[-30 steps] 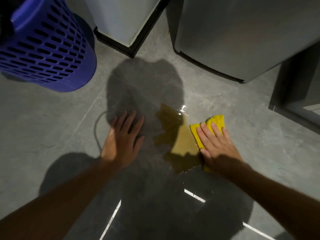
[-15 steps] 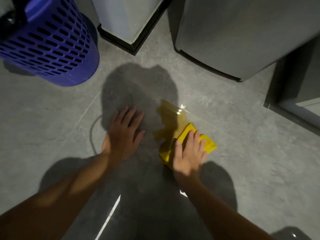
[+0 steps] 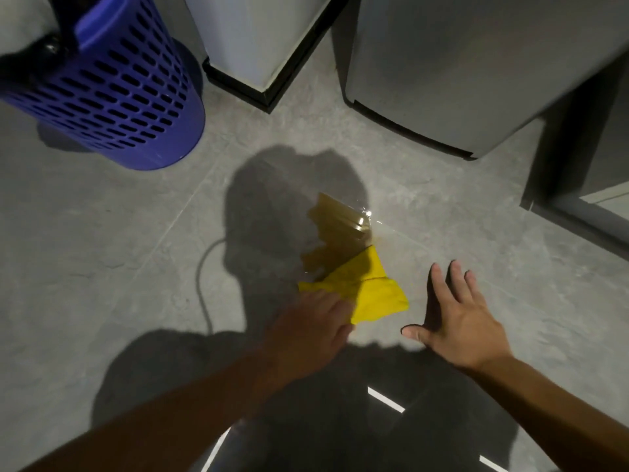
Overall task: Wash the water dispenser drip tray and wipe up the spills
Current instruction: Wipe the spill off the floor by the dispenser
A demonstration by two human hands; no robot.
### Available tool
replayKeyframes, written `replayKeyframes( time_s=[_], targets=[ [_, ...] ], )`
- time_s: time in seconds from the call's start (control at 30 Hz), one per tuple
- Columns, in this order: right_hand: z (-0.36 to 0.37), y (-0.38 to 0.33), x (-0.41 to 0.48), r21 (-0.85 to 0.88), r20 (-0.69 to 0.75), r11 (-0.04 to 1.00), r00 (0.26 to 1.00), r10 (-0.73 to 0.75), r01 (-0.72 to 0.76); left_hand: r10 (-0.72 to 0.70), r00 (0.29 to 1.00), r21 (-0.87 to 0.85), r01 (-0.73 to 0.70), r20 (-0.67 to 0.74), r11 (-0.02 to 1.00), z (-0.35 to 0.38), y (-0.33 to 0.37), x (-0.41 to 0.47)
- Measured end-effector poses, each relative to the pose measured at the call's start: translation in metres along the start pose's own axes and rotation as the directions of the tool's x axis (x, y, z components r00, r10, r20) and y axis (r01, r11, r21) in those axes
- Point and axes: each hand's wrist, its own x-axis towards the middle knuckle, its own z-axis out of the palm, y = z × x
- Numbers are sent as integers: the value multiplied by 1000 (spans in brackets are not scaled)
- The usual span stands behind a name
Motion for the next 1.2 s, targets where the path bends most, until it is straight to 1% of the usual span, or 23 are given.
replayKeyframes(
  time_s=[0.1, 0.17, 0.2, 0.27, 0.33, 0.37, 0.43, 0.5, 0.57, 0.67, 0.73, 0.8, 0.87, 0.93, 1.03, 1.1, 1.13, 1.2],
  targets=[
    [2, -1, -3, -1, 2, 1000, 1000, -6, 6, -98, 990, 124, 110, -100, 986, -24, -41, -4],
    [2, -2, -3, 5, -1, 1000, 1000, -8, 8, -206, 974, 200, 222, -95, 954, -41, -66, 2],
    [2, -2, -3, 7, 0, 1000, 1000, -7, 7, -277, 959, 249, 284, -64, 926, -49, -76, 7],
    [2, -2, -3, 4, 2, 1000, 1000, -11, 11, -427, 904, 325, 407, -10, 854, -58, -90, 19],
    [2, -2, -3, 8, 2, 1000, 1000, -19, 19, -527, 850, 328, 504, -23, 799, -62, -97, 30],
    [2, -2, -3, 10, 2, 1000, 1000, -20, 20, -543, 839, 317, 526, -38, 789, -61, -97, 35],
    [2, -1, -4, 6, 9, 1000, 1000, -17, 17, -498, 863, 288, 499, -83, 817, -56, -95, 45],
    [4, -1, -4, 6, 9, 1000, 1000, -11, 11, -418, 901, 201, 433, -116, 879, -47, -95, 56],
    [4, -1, -3, 12, 7, 1000, 1000, -6, 6, -338, 939, 99, 343, -63, 934, -41, -101, 70],
    [3, -1, -2, 17, 8, 1000, 1000, -9, 9, -222, 971, 8, 222, 92, 975, -36, -117, 89],
    [2, -1, -2, 26, 8, 1000, 1000, -13, 12, -120, 977, 38, 115, 175, 993, -35, -125, 99],
    [2, -2, -4, 36, 5, 999, 1000, -11, 11, 1, 971, 126, -32, 239, 991, -37, -128, 103],
    [2, -1, -5, 47, -12, 999, 1000, -11, 12, 98, 963, 246, -161, 250, 956, -39, -127, 99],
    [3, 0, -5, 51, -8, 999, 1000, -10, 10, 160, 960, 293, -226, 230, 929, -39, -123, 88],
    [2, 0, -4, 88, -12, 996, 1000, -16, 17, 190, 962, 276, -240, 196, 931, -28, -115, 72],
    [-3, 6, -4, 136, -7, 989, 999, -53, 53, 143, 973, 280, -191, 182, 941, -20, -103, 62],
    [-7, 12, -5, 174, -7, 982, 998, -68, 68, 87, 984, 269, -126, 153, 955, -15, -95, 57],
    [-11, 30, -13, 189, 13, 979, 997, -74, 70, -89, 992, 226, 67, 88, 972, -1, -74, 45]
  ],
)
